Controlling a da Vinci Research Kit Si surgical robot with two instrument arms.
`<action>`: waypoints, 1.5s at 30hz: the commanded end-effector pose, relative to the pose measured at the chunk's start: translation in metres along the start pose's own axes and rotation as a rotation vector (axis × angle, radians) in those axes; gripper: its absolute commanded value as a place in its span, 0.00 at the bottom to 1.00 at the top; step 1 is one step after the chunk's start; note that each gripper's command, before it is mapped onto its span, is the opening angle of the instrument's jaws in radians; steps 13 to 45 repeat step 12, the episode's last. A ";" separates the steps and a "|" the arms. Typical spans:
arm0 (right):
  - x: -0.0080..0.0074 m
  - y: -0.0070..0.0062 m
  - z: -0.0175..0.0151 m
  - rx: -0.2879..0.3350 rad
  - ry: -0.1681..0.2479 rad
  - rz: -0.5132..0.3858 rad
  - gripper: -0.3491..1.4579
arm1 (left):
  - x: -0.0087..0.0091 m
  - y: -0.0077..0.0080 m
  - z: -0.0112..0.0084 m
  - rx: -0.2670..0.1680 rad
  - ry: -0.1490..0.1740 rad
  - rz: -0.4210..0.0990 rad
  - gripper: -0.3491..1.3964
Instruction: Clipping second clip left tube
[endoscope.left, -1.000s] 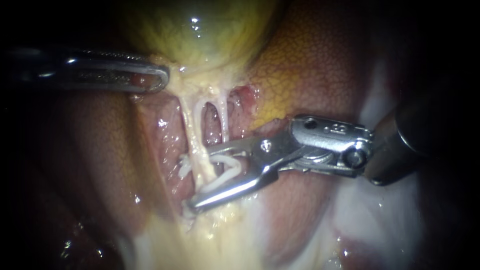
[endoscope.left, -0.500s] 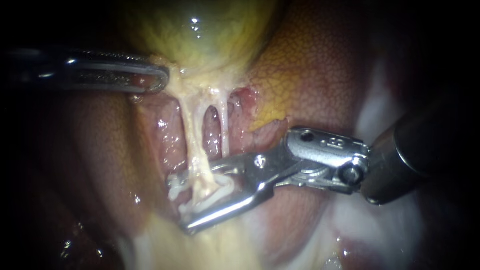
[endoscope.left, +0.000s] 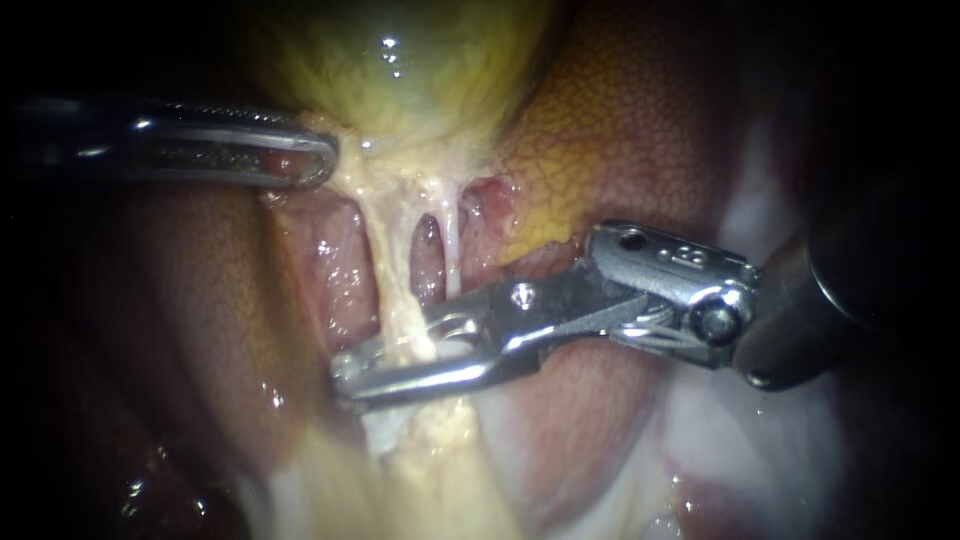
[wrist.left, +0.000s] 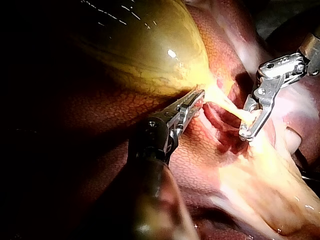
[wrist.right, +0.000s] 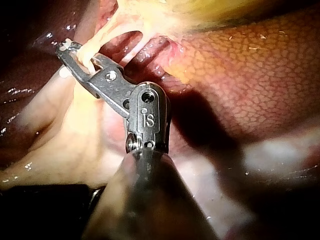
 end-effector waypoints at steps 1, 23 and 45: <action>0.0000 0.0000 0.0000 0.001 -0.001 -0.002 0.00 | 0.0000 0.0000 0.0000 0.000 0.000 0.000 0.00; 0.0000 0.0000 -0.0001 0.001 -0.001 -0.002 0.00 | 0.0000 0.0000 0.0000 0.000 0.000 0.000 0.00; 0.0000 0.0000 -0.0001 0.001 -0.001 -0.002 0.00 | 0.0000 0.0000 0.0000 0.000 0.000 0.000 0.00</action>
